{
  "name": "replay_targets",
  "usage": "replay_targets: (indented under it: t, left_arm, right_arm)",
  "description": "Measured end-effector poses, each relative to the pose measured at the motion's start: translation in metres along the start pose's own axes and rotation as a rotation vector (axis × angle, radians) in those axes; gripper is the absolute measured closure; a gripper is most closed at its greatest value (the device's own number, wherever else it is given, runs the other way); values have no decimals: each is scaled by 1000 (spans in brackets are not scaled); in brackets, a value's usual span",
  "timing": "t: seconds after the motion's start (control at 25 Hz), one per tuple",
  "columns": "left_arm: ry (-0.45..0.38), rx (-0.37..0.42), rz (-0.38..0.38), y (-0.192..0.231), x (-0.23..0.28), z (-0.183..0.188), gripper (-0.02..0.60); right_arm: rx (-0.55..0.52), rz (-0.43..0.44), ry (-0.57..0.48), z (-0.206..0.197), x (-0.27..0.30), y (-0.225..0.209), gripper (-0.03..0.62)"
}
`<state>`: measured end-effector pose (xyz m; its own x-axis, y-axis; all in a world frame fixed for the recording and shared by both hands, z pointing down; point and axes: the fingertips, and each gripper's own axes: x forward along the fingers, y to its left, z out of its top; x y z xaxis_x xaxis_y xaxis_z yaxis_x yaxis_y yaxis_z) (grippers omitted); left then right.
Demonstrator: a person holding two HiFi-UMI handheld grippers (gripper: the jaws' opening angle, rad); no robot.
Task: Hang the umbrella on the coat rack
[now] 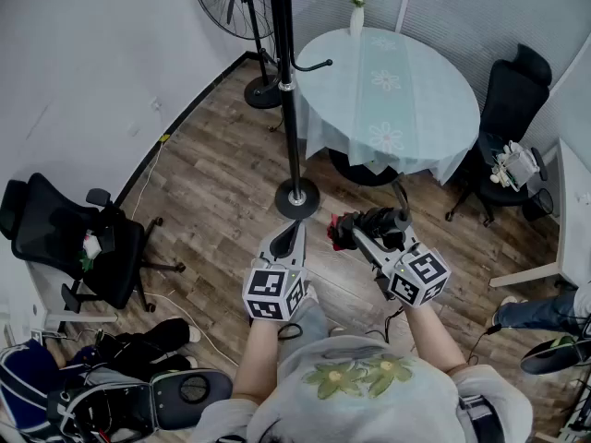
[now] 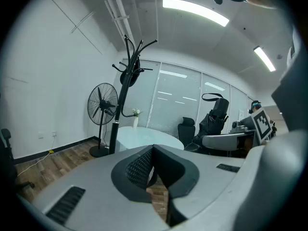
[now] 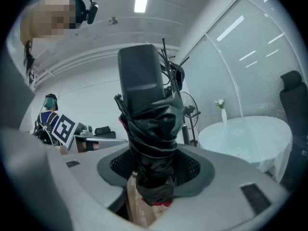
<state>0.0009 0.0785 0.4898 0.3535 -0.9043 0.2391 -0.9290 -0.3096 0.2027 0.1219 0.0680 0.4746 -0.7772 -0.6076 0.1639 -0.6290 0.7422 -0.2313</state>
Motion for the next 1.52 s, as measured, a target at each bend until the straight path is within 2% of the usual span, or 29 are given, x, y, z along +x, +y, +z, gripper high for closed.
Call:
replay_targets:
  t: [0.28, 0.8, 1.08, 1.52]
  left_arm:
    - [-8, 8, 5, -54, -38, -14, 578]
    - [-44, 53, 12, -83, -53, 2, 578]
    - [-41, 64, 16, -74, -41, 9, 578]
    - [-31, 61, 23, -24, -13, 25, 578]
  right_arm:
    - [-27, 20, -20, -1, -54, 20, 372]
    - [-55, 44, -43, 8, -77, 30, 370]
    - [-65, 53, -35, 15, -58, 23, 368]
    - [-80, 58, -15, 27, 5, 14, 368]
